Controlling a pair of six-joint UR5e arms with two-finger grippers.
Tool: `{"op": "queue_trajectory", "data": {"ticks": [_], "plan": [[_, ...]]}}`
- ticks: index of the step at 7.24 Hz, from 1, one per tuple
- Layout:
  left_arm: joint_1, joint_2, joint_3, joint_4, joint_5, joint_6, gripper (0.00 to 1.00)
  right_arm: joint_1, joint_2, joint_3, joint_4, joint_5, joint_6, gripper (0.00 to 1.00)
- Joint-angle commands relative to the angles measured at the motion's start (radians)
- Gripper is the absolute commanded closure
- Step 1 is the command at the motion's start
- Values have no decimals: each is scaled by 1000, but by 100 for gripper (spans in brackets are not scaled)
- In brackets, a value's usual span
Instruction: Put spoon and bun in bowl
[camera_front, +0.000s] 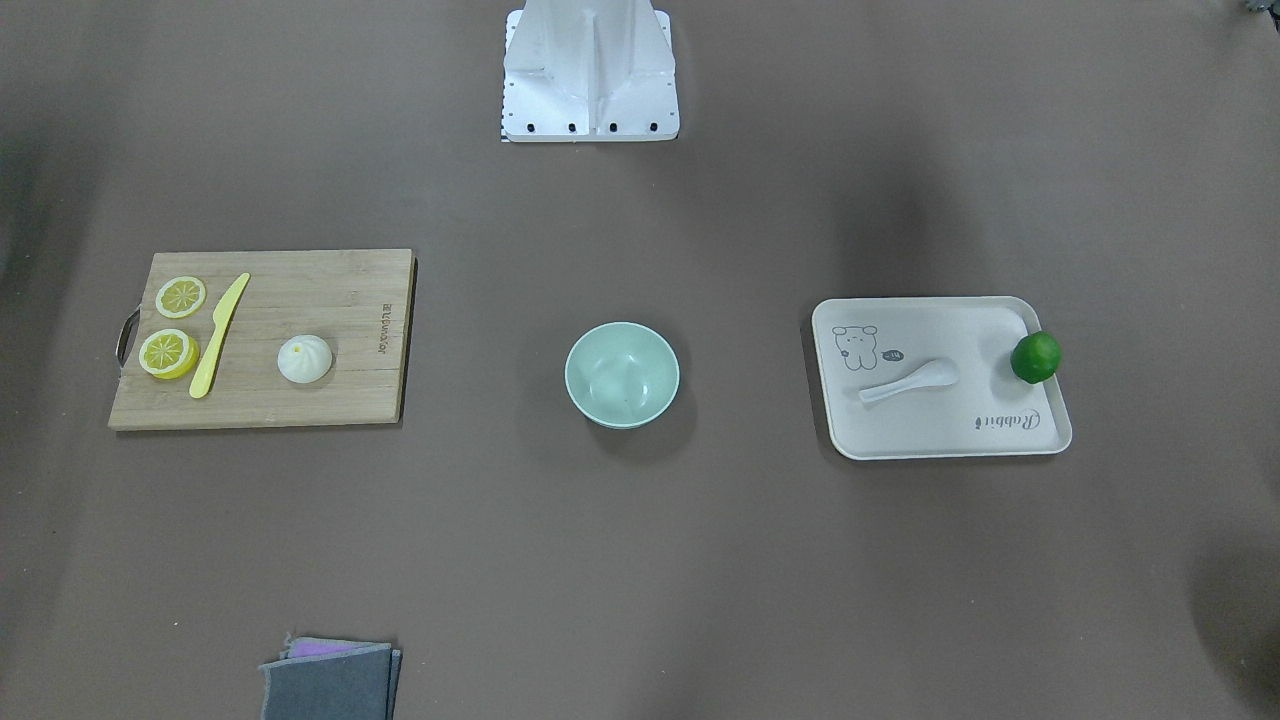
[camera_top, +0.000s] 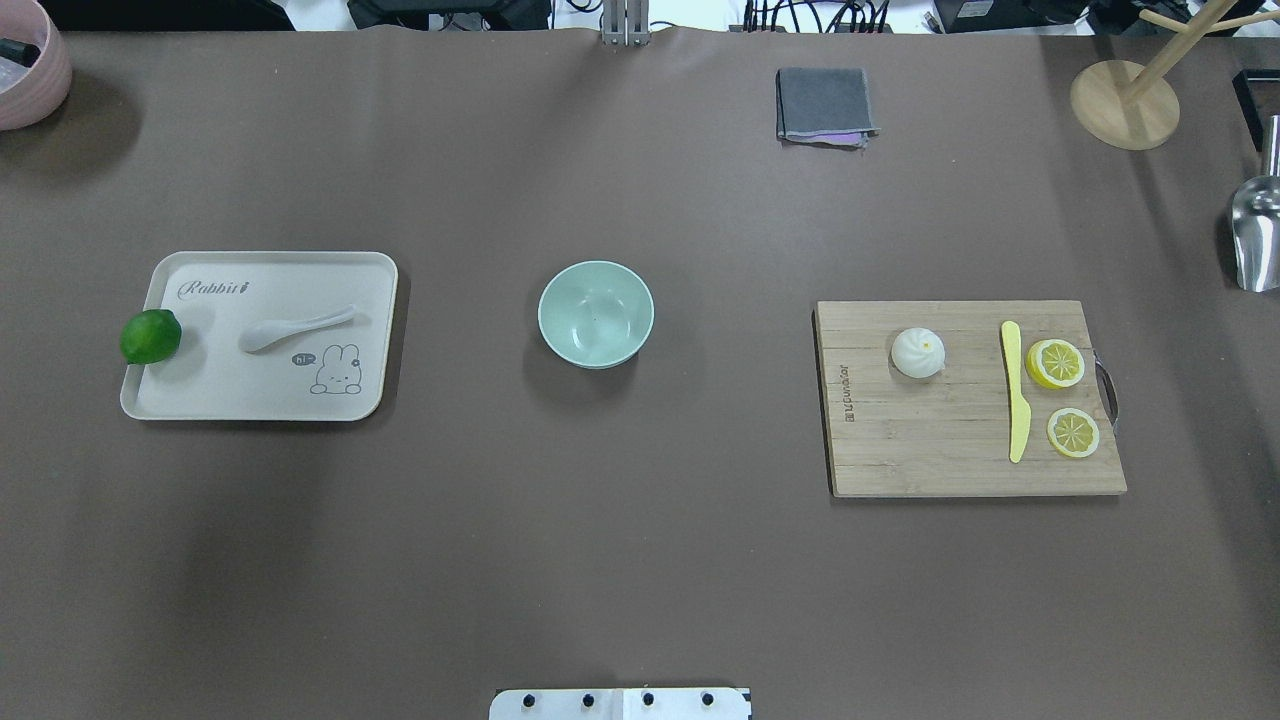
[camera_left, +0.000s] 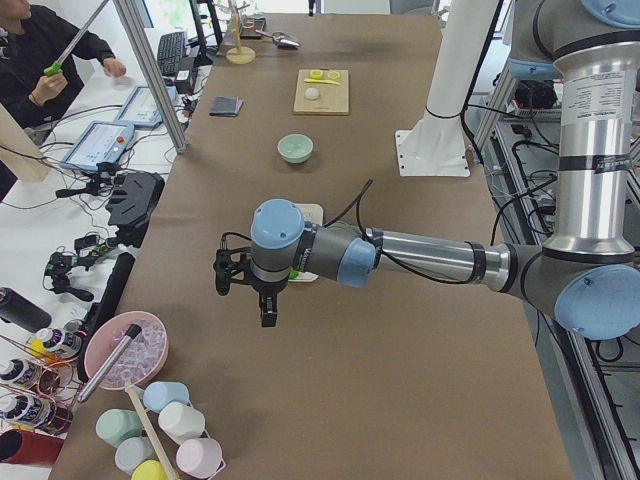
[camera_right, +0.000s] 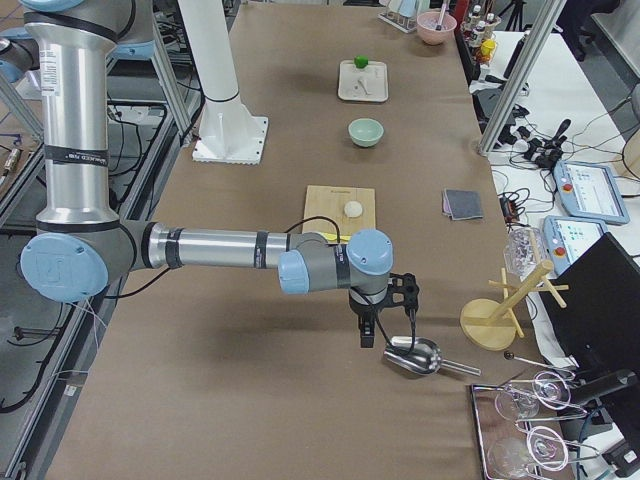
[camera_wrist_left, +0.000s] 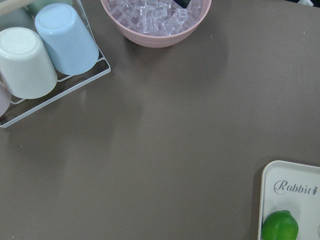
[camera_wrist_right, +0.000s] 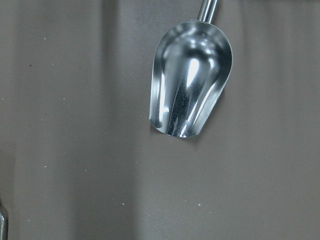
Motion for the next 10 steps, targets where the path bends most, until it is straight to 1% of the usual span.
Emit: {"op": "queue_trajectory", "data": {"ticks": [1, 2, 10], "plan": [[19, 5, 0, -14, 0, 4, 2, -2, 0, -1, -2, 9, 2, 0], [20, 13, 2, -32, 0, 3, 2, -2, 0, -1, 1, 9, 2, 0], [20, 13, 12, -37, -3, 4, 2, -12, 5, -2, 5, 17, 5, 0]]}}
